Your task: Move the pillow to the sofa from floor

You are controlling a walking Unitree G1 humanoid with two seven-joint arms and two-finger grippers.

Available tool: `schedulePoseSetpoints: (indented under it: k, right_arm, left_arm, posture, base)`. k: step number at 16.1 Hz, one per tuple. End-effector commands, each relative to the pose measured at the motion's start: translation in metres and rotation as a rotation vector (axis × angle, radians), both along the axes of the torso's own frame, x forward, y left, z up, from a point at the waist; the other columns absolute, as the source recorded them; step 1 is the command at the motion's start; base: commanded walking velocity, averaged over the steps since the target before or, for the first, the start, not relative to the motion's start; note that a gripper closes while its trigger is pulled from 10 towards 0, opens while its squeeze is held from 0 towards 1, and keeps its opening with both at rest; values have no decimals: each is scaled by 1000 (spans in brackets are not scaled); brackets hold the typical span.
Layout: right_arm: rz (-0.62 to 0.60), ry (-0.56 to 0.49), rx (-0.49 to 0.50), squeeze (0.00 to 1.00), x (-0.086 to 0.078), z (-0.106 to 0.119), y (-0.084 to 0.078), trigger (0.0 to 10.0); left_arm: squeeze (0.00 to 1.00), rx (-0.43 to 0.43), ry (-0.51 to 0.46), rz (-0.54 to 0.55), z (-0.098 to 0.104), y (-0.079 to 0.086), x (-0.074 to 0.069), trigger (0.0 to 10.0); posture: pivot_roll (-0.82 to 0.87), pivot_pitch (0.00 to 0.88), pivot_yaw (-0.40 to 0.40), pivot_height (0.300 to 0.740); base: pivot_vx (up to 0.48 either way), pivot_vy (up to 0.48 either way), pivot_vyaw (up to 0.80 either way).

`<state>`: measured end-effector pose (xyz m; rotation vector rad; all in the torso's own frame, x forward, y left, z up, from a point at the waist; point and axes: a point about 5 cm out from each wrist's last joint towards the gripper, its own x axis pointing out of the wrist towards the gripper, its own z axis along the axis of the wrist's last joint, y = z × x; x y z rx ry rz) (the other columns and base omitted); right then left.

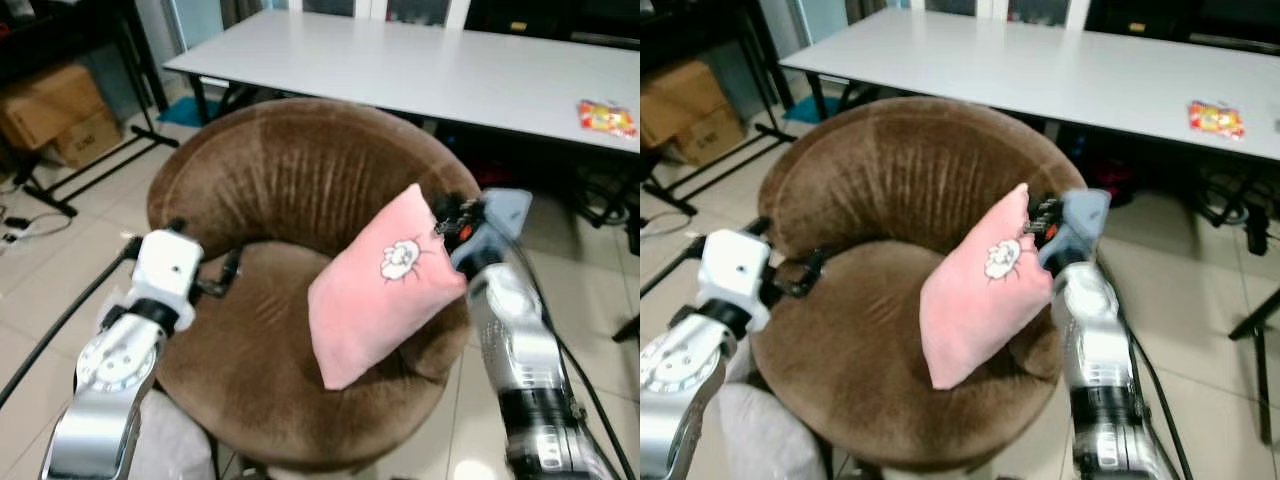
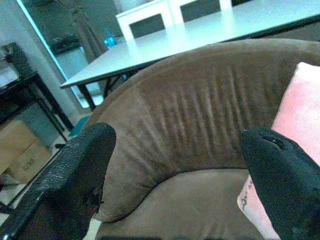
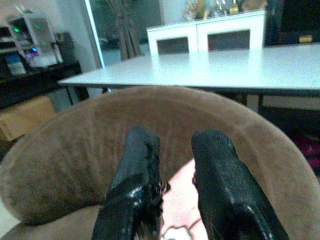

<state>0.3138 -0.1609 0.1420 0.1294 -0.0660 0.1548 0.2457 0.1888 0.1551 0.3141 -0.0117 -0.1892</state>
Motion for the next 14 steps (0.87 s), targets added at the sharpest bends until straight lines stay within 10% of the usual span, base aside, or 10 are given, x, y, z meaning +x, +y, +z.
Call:
schedulePoseSetpoints:
  k: [1,7,14]
  right_arm:
    - [7,-39,36,0,-8,20,6,10000]
    - [2,58,-50,0,-42,11,17,10000]
    - [26,112,-106,0,-41,9,22,10000]
  left_arm:
    - [0,-3,-9,18,2,1,-3,10000]
    - [0,12,-12,32,0,-1,1,10000]
    - [0,16,2,66,-2,3,2,10000]
  posture:
    - [-122,0,20,740]
    - [-152,0,45,740]
    - [-129,0,24,740]
  base:
    - [0,0,0]
    - [0,0,0]
    - [-217,0,0]
